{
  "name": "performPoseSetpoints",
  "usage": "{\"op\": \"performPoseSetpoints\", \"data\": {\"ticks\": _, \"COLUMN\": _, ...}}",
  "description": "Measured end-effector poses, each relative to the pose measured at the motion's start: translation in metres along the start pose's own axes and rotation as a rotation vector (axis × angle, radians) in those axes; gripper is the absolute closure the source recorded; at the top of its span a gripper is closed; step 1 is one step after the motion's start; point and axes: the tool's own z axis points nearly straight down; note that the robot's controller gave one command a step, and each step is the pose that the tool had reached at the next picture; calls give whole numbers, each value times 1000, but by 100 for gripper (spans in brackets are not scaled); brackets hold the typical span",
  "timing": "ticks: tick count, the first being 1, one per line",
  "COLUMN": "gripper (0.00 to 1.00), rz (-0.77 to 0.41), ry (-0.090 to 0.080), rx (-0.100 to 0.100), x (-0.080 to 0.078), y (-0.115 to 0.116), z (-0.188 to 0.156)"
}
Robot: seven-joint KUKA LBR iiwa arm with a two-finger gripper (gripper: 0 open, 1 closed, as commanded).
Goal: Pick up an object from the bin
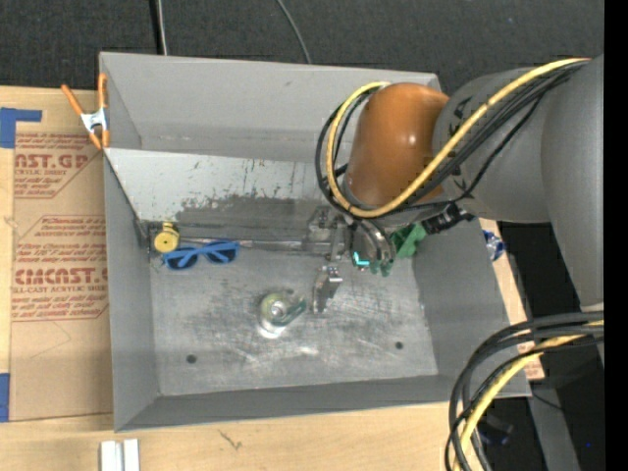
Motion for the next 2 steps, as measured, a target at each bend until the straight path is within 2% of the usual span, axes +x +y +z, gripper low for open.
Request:
{"op": "performPoseSetpoints", "data": {"ticks": 1, "gripper": 0, "rz": -622, "ry": -15, "rx": 3, "x": 38, "y": 42, "z": 63}}
{"op": "performPoseSetpoints", "data": {"ticks": 2, "gripper": 100, "rz": -620, "ry": -19, "rx": 2, "x": 37, "y": 43, "z": 61}}
